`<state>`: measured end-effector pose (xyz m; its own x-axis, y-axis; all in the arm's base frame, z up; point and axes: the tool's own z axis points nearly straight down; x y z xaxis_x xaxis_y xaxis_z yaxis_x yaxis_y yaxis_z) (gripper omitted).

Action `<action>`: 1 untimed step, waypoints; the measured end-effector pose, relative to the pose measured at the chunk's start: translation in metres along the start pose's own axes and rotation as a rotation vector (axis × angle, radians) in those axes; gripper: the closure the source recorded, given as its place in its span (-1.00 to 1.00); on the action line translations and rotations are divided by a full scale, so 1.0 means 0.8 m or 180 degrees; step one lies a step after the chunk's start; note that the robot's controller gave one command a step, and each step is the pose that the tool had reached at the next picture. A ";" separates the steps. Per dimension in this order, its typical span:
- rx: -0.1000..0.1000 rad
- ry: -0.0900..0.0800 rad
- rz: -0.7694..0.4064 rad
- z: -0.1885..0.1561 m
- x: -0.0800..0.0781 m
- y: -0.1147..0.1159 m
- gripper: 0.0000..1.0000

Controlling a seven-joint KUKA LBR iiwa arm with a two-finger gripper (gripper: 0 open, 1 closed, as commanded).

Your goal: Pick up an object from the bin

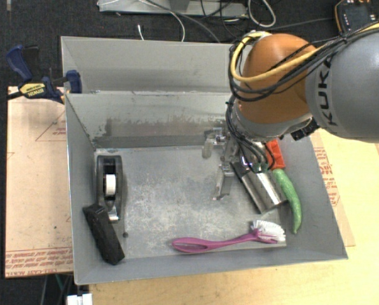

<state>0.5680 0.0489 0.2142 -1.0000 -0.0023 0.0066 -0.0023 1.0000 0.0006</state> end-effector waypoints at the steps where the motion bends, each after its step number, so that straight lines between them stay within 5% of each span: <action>1: -0.0002 -0.0026 0.0007 -0.006 -0.002 -0.001 -1.00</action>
Offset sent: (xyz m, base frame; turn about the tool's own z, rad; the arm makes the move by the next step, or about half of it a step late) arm -0.0746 0.0440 -0.1442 -0.1875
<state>0.5696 0.0485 0.2188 -1.0000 0.0000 -0.0015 0.0000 1.0000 0.0011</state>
